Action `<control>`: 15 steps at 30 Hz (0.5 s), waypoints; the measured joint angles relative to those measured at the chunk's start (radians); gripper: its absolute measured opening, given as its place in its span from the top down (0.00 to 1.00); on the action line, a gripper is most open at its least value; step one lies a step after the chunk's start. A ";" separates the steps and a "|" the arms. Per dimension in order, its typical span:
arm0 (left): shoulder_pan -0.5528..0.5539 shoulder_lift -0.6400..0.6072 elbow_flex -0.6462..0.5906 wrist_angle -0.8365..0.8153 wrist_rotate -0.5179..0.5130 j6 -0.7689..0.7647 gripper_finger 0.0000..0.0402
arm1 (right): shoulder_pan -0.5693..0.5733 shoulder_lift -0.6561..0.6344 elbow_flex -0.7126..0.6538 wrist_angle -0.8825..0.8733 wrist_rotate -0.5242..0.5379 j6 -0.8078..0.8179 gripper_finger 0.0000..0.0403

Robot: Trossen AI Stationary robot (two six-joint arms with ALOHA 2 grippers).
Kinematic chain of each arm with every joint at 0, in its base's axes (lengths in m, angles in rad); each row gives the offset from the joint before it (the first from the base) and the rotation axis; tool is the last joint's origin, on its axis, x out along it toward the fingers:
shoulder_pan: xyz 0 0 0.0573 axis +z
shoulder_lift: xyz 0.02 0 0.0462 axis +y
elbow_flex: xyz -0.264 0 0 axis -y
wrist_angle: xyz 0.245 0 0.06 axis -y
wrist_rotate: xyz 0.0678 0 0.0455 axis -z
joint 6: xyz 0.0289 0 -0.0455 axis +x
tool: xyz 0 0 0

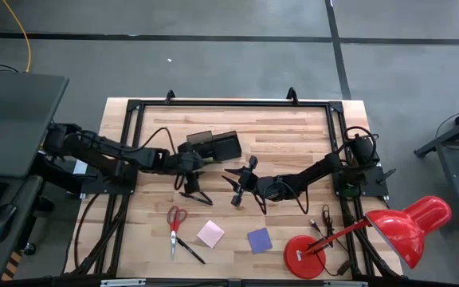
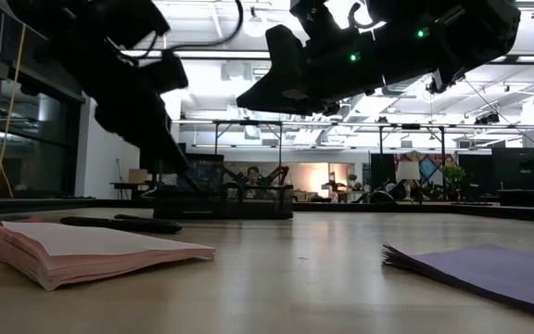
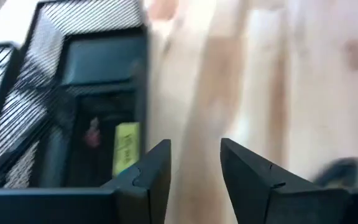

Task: Pick and place office supplies into organizer
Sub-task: Put the violet sticky notes into the black desk organizer

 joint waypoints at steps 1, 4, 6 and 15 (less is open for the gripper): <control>-0.019 -0.010 0.000 0.009 0.012 0.001 0.69 | -0.001 0.000 0.000 -0.001 0.000 0.000 0.74; -0.084 -0.033 -0.021 0.125 0.109 0.006 0.69 | -0.002 0.000 0.000 -0.008 0.000 -0.001 0.74; -0.115 -0.053 -0.060 0.236 0.229 0.013 0.70 | -0.002 0.000 0.000 -0.011 0.000 -0.002 0.74; -0.201 -0.165 -0.288 0.507 0.290 -0.002 0.70 | -0.002 0.000 0.000 -0.037 -0.014 0.003 0.74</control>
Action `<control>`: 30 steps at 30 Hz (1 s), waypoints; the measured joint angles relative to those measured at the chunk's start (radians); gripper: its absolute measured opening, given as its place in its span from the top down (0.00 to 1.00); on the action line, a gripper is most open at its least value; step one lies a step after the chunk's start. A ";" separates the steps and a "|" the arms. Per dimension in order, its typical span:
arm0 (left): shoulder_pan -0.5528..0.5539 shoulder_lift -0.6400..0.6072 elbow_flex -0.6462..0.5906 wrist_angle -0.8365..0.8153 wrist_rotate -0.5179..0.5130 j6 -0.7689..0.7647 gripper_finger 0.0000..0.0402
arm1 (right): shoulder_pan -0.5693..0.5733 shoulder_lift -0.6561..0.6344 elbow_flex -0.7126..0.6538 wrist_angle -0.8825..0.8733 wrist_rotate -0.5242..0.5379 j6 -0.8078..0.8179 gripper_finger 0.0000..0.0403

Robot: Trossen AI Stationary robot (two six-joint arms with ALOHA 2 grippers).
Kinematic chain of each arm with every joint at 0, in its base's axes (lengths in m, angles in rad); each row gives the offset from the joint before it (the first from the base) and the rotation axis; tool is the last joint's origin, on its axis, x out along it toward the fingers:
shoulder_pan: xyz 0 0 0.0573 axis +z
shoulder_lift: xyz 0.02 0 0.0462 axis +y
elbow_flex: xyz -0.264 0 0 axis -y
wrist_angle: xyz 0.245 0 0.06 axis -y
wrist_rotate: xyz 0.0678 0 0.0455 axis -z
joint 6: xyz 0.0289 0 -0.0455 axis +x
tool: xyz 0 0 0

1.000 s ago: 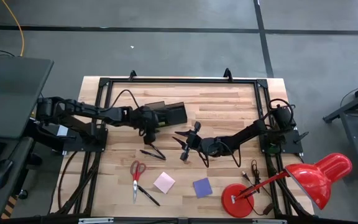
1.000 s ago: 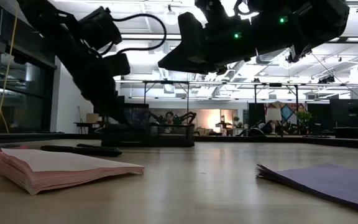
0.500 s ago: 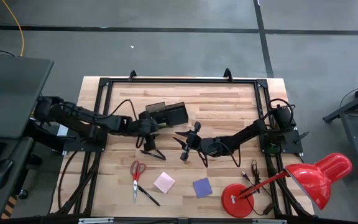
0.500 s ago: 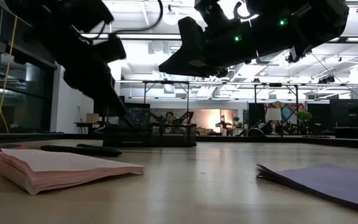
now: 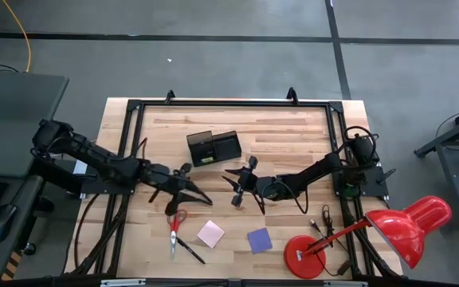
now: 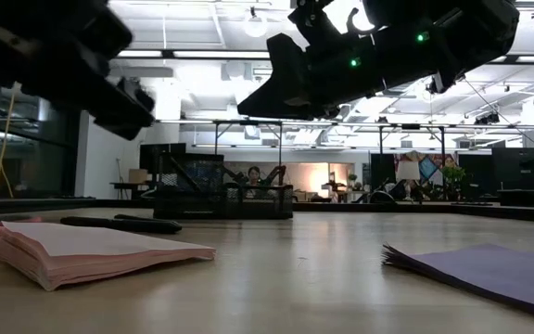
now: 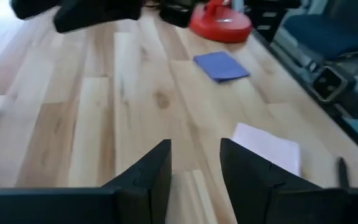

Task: Pick and place office supplies into organizer
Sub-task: Put the violet sticky notes into the black desk organizer

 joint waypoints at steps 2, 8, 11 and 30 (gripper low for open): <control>-0.019 -0.020 -0.030 0.035 0.000 0.001 0.70 | 0.000 0.000 0.000 -0.005 0.000 0.000 0.74; -0.029 -0.088 -0.060 0.066 0.037 0.058 0.70 | 0.000 -0.001 0.000 -0.016 -0.049 0.077 0.74; -0.026 -0.115 -0.089 0.136 0.134 0.099 0.70 | 0.005 -0.023 0.008 -0.065 -0.069 0.167 0.73; -0.026 -0.585 -0.221 -0.010 0.054 0.152 0.70 | 0.103 -0.068 0.080 -0.557 -0.109 0.620 0.67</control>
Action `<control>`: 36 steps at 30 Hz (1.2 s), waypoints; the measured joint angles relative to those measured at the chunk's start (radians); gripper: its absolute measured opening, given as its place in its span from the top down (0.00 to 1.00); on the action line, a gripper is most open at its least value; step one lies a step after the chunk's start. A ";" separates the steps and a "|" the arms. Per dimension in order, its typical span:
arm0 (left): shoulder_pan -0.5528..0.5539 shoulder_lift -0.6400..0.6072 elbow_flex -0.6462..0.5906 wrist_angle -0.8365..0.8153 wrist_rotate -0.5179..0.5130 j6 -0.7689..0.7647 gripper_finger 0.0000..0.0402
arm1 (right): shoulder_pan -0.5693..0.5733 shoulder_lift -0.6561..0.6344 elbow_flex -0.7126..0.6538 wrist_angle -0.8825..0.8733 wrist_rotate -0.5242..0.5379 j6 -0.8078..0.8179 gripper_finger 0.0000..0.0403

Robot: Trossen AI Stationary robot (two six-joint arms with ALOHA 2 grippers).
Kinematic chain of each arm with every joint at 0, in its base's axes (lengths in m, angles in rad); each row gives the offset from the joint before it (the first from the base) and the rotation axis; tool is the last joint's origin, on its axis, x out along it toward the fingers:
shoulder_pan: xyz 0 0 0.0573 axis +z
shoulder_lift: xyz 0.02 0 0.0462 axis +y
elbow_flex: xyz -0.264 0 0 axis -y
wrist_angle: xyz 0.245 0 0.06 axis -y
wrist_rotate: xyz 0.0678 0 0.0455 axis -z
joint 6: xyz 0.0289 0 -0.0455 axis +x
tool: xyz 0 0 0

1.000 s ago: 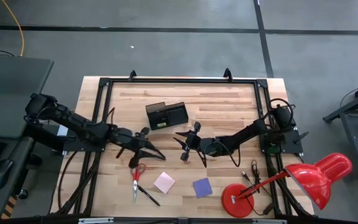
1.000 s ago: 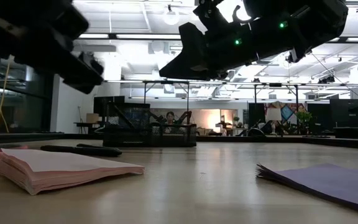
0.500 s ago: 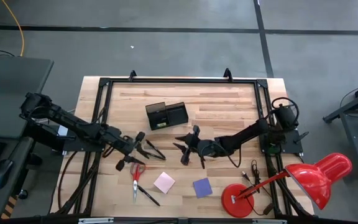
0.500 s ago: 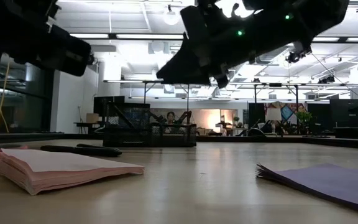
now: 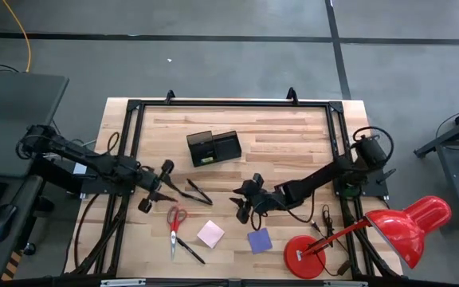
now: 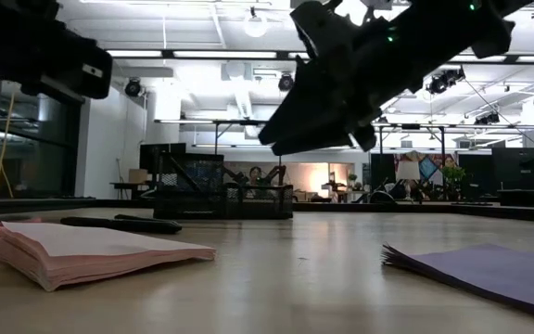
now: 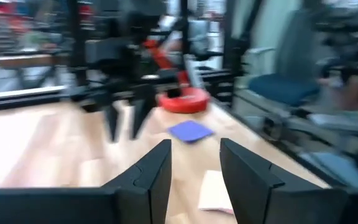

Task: Pick and place office supplies into organizer
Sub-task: Put the violet sticky notes into the black desk organizer

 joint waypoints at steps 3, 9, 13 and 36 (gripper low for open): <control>0.000 -0.084 0.000 -0.076 -0.070 0.010 0.70 | 0.009 -0.011 0.000 -0.014 0.050 0.006 0.70; -0.001 -0.204 0.001 -0.236 -0.116 -0.018 0.70 | 0.010 -0.022 0.001 -0.064 -0.039 0.100 0.73; -0.001 -0.218 0.001 -0.317 -0.118 -0.080 0.70 | 0.012 -0.050 0.001 -0.145 -0.120 0.263 0.76; -0.001 -0.214 0.001 -0.401 -0.118 -0.080 0.70 | 0.093 -0.067 0.001 -0.205 -0.297 0.769 0.85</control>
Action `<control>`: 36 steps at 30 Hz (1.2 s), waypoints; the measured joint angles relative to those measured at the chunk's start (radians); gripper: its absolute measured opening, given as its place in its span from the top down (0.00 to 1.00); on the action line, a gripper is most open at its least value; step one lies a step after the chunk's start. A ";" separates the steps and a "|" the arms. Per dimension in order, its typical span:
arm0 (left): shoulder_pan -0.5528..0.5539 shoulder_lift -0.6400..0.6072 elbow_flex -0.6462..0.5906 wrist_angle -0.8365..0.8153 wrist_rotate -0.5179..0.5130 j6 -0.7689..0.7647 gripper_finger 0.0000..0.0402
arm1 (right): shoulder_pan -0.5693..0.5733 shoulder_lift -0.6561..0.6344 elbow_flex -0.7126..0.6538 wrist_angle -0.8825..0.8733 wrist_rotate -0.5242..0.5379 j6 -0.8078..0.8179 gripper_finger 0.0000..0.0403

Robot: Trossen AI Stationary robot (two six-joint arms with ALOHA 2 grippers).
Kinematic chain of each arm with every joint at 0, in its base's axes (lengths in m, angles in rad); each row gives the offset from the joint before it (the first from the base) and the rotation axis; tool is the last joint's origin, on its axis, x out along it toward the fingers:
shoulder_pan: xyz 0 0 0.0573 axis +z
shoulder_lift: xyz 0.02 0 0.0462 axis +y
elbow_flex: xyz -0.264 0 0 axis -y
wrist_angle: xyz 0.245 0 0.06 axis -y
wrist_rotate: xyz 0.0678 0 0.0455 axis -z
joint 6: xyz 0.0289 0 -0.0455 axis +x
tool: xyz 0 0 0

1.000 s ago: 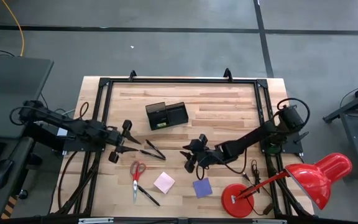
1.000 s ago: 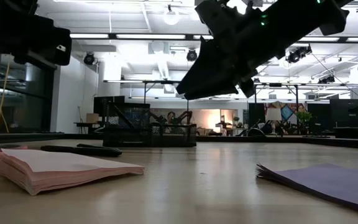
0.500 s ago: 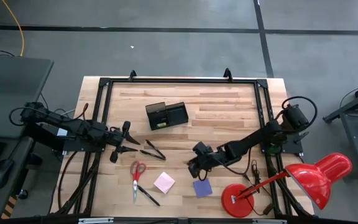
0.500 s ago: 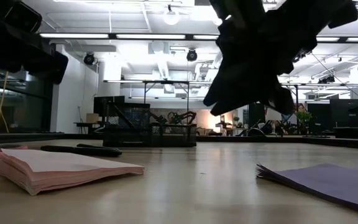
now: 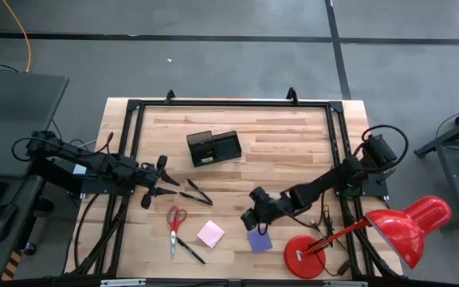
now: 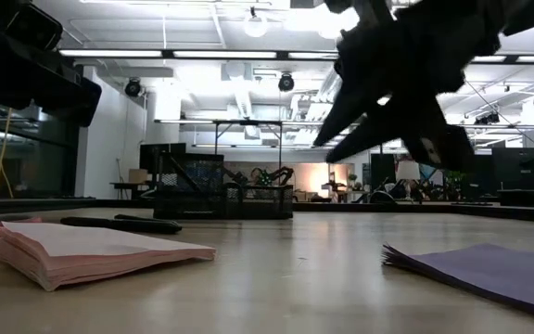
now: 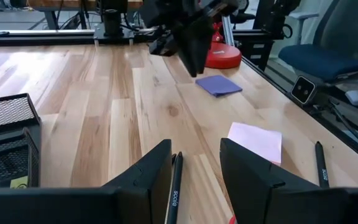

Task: Pick and place office supplies into organizer
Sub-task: Put the violet sticky notes into the black desk organizer

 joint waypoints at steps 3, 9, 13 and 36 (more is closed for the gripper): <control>0.000 0.000 0.000 0.000 0.000 0.000 0.70 | 0.029 0.000 0.000 -0.041 0.002 0.060 0.84; 0.000 0.000 0.000 0.000 0.000 0.000 0.70 | 0.081 0.000 0.031 -0.059 -0.010 0.071 0.84; 0.000 0.000 0.000 0.001 0.000 0.000 0.70 | 0.090 0.000 0.083 -0.198 -0.011 0.114 0.85; 0.000 0.000 0.000 0.001 0.000 0.000 0.70 | -0.056 0.179 0.491 -0.819 -0.322 0.304 0.86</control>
